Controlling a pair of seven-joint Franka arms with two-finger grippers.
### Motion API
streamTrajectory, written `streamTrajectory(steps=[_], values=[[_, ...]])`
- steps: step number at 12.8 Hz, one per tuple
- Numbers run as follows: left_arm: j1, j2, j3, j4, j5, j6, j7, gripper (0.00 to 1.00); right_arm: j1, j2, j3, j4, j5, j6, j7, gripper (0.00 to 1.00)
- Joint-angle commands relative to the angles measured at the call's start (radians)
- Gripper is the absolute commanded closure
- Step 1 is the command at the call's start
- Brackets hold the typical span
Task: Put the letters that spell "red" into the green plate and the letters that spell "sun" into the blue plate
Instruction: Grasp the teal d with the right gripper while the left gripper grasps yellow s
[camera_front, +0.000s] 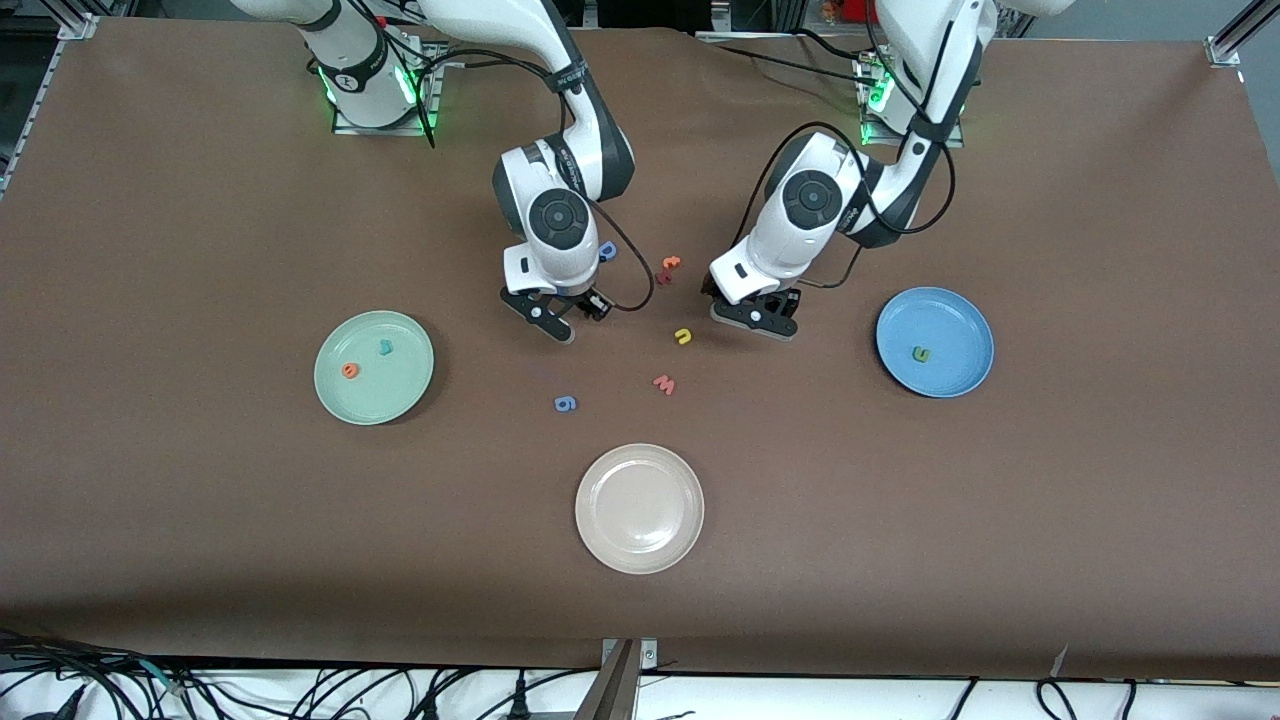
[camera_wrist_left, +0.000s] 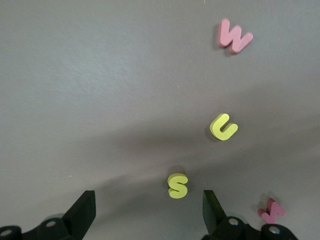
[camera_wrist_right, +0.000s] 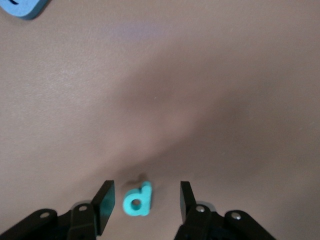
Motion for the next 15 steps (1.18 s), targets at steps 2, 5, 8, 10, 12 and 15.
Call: streamTrajectory(steps=[2,5,8,10,12,15], values=[[-0.02,0.049,0.008,0.025,0.022,0.023,-0.04,0.11,0.007,0.012,0.006,-0.01,0.07,0.04,0.013,0.39],[-0.032,0.067,0.007,0.027,0.019,0.044,-0.081,0.17,0.009,0.035,0.03,-0.016,0.07,0.062,0.013,0.4],[-0.042,0.081,0.007,0.033,0.021,0.051,-0.112,0.16,0.009,0.036,0.032,-0.017,0.07,0.063,0.013,0.48],[-0.047,0.09,0.007,0.05,0.024,0.049,-0.134,0.16,0.009,0.036,0.032,-0.018,0.068,0.062,0.011,0.56],[-0.058,0.101,0.007,0.05,0.025,0.049,-0.135,0.16,0.01,0.036,0.032,-0.018,0.068,0.06,0.007,0.77],[-0.064,0.113,0.007,0.048,0.027,0.064,-0.132,0.16,0.01,0.032,0.03,-0.018,0.068,0.054,-0.006,0.91]])
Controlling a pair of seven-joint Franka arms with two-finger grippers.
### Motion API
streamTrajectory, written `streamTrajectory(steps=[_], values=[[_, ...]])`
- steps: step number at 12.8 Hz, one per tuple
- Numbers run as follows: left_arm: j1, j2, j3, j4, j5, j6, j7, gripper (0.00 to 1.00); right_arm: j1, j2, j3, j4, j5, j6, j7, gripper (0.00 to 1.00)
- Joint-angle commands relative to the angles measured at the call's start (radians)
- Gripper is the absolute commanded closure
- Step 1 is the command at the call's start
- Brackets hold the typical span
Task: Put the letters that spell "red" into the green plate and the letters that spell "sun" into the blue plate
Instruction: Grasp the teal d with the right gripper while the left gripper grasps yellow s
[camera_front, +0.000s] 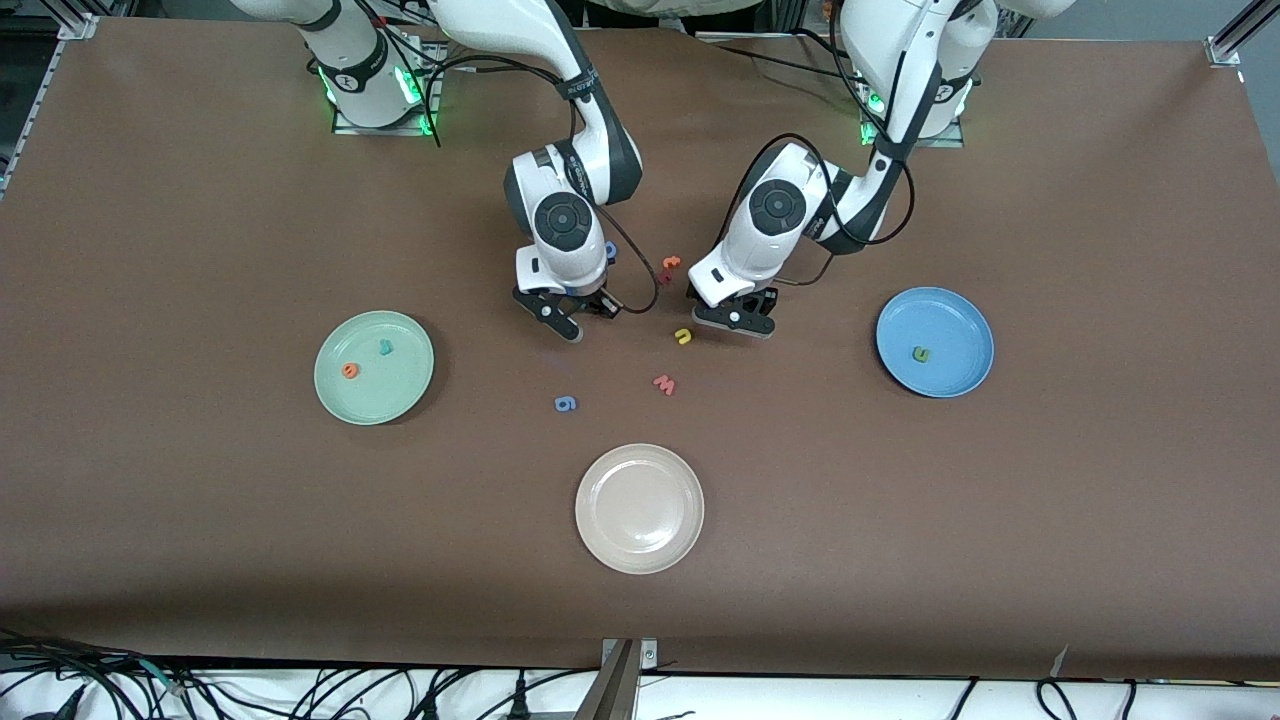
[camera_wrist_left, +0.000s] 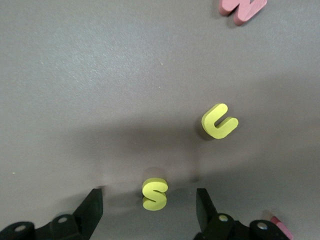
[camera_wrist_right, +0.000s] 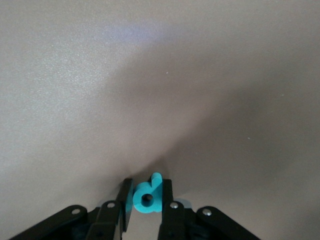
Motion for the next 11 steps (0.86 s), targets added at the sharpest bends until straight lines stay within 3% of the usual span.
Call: streamTrajectory(steps=[1,5,8,11], values=[[-0.015,0.028,0.008,0.019,0.039,0.022,-0.024,0.16,0.008,-0.004,-0.003,-0.014,0.017,-0.003,-0.014,0.92],[-0.016,0.029,0.008,0.016,0.071,0.022,-0.025,0.17,0.005,-0.019,-0.041,-0.004,0.017,-0.058,-0.082,0.92],[-0.016,0.029,0.008,0.013,0.138,0.022,-0.024,0.35,0.005,-0.051,-0.126,-0.001,0.016,-0.168,-0.229,0.92],[-0.015,0.028,0.008,0.011,0.149,0.022,-0.024,0.44,0.006,-0.061,-0.251,-0.002,0.016,-0.297,-0.46,0.92]])
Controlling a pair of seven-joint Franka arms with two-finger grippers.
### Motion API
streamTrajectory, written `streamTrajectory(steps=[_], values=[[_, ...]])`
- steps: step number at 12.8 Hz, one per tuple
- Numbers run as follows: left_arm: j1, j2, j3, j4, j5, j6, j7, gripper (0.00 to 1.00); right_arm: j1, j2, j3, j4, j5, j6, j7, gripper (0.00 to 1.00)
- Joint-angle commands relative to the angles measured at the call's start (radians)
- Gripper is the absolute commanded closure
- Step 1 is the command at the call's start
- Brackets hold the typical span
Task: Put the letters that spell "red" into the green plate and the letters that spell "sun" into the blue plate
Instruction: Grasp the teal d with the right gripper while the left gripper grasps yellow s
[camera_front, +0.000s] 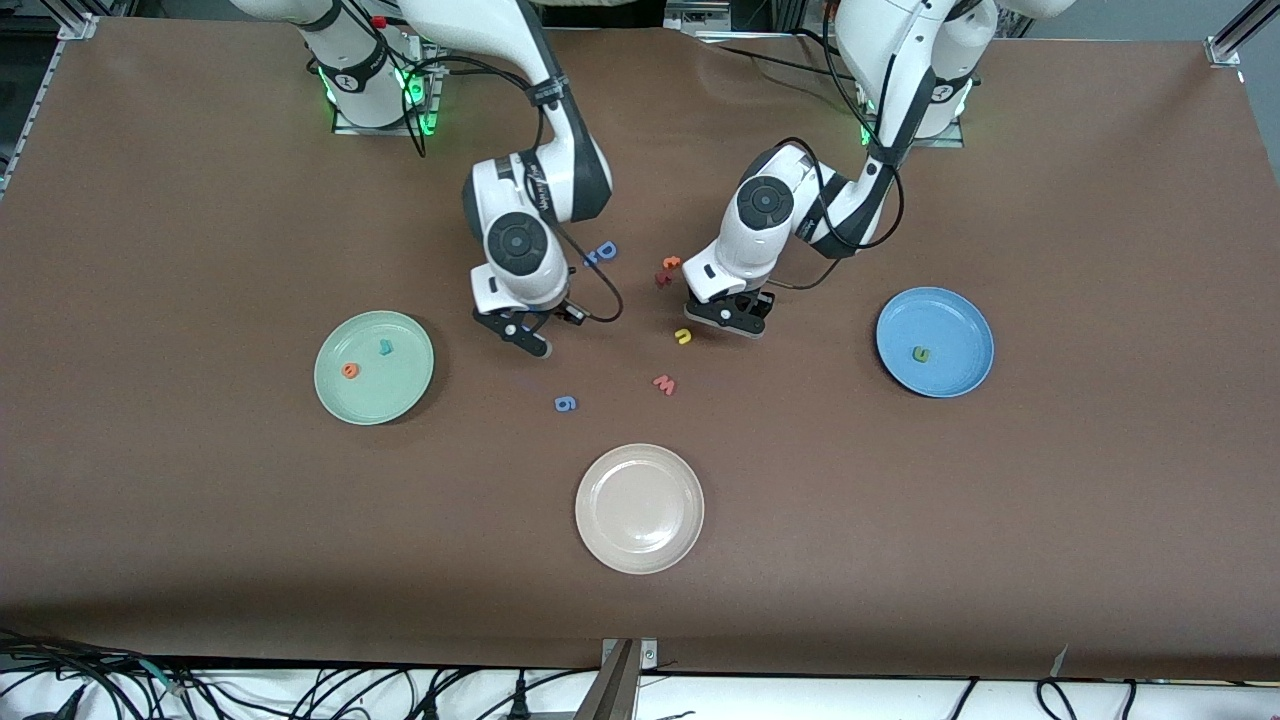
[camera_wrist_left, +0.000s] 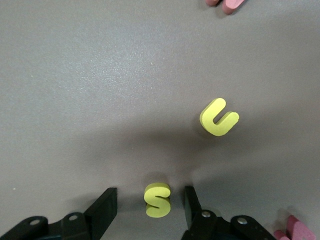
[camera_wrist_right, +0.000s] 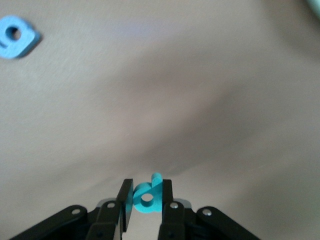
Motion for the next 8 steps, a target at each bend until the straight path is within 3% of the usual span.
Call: streamTrajectory(steps=[1,5,8], values=[[-0.006,0.014,0.007,0.008,0.033,0.007,-0.016,0.48,0.007,-0.015,-0.105,-0.013,0.016,-0.1,-0.219,0.92],[-0.002,0.012,0.007,0.008,0.033,0.007,-0.016,0.65,-0.017,-0.003,-0.257,-0.045,0.016,-0.155,-0.607,0.92],[0.004,0.006,0.011,0.008,0.033,0.006,-0.007,0.81,-0.13,0.009,-0.26,-0.024,0.011,-0.135,-0.808,0.92]])
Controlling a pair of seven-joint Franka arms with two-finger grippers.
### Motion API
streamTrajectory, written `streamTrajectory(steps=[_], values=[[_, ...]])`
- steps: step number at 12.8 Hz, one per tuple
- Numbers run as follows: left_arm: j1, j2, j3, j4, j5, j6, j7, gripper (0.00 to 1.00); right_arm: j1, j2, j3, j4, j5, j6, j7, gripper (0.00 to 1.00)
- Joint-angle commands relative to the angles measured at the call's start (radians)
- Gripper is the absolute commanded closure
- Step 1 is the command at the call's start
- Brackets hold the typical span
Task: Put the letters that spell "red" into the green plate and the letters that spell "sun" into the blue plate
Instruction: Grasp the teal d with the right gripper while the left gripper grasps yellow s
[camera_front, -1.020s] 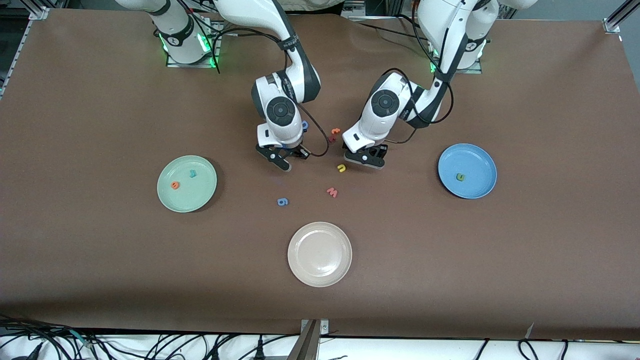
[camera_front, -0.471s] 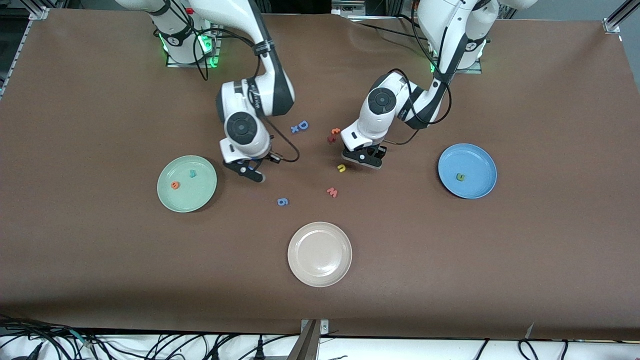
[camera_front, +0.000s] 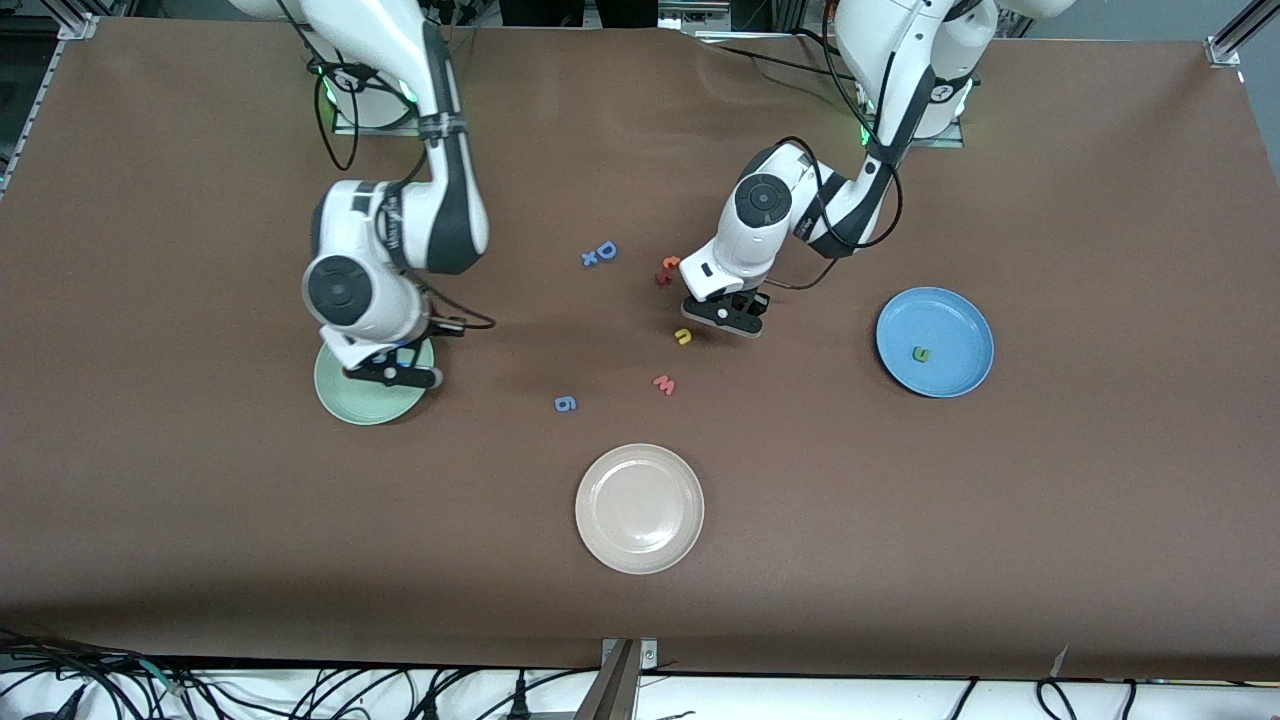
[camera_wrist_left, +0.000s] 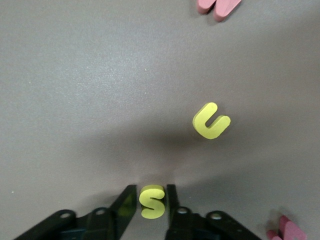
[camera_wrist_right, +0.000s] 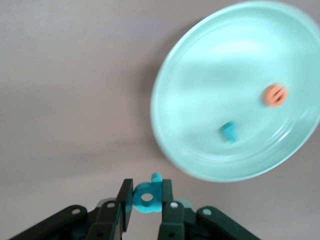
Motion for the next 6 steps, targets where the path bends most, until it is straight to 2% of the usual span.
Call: streamTrajectory(steps=[1,3,4,6], values=[[0.011,0.006,0.015,0.001,0.031,0.004,-0.006,0.87,-0.076,0.03,-0.002,0.031,0.011,0.032,-0.144,0.92],[0.027,-0.02,0.021,0.003,0.031,-0.007,-0.003,0.94,-0.116,0.07,0.004,0.033,0.019,0.11,-0.228,0.92],[0.046,-0.035,0.022,0.006,0.031,-0.028,0.014,0.98,-0.149,0.078,0.039,0.033,0.022,0.153,-0.251,0.92],[0.072,-0.067,0.042,0.003,0.031,-0.067,0.101,0.98,-0.225,0.079,0.136,0.037,0.039,0.218,-0.254,0.91]])
